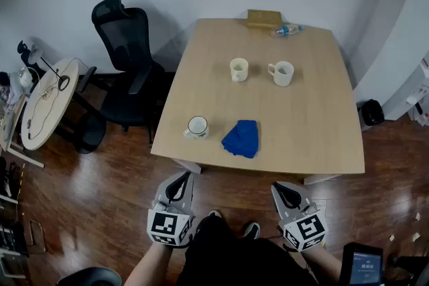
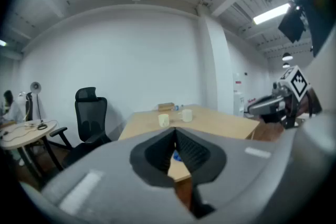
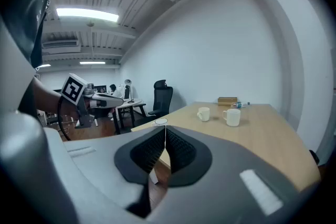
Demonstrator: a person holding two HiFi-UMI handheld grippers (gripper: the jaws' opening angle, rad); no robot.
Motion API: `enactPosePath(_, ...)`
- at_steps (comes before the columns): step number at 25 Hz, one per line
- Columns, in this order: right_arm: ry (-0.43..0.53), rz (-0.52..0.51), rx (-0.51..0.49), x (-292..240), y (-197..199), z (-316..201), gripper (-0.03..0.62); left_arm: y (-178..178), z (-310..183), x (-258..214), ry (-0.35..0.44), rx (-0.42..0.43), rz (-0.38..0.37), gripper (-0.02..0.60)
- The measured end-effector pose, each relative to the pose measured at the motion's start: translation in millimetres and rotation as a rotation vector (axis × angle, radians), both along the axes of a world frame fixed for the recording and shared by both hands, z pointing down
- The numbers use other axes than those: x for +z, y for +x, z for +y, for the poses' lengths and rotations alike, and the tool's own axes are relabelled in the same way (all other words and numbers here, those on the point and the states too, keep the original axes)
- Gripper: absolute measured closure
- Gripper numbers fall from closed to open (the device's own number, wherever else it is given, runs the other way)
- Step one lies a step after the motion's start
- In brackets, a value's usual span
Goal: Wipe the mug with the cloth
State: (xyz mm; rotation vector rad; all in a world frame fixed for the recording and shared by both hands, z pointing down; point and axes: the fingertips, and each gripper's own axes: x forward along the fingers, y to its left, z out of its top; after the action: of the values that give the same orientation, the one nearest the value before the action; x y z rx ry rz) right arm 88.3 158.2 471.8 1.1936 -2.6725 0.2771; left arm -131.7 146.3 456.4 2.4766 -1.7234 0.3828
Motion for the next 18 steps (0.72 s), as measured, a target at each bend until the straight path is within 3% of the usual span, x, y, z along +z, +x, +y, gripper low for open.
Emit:
enactPosePath(4,-0.043,0.006,0.006,14,0,-29,0.586,-27,-45,43,-0.101,0.027,-0.058,0.577)
enactPosePath(7,-0.064,0.025,0.008,24,-8,-58,0.58,-51,-85,81,-0.179,0.062,-0.095,0.46)
enactPosePath(10,-0.105,0.059,0.019,37,-18,-89,0.571,-79,-124,121,-0.238,0.102,-0.173,0.437)
enactPosePath(15,-0.223,0.146,0.014,76,-40,-135,0.523,-86,-164,169,-0.32,0.319,-0.269,0.408)
enactPosePath(18,-0.285,0.177,0.031,98,-48,-159,0.505,-80,-176,188,-0.35,0.422,-0.289,0.408)
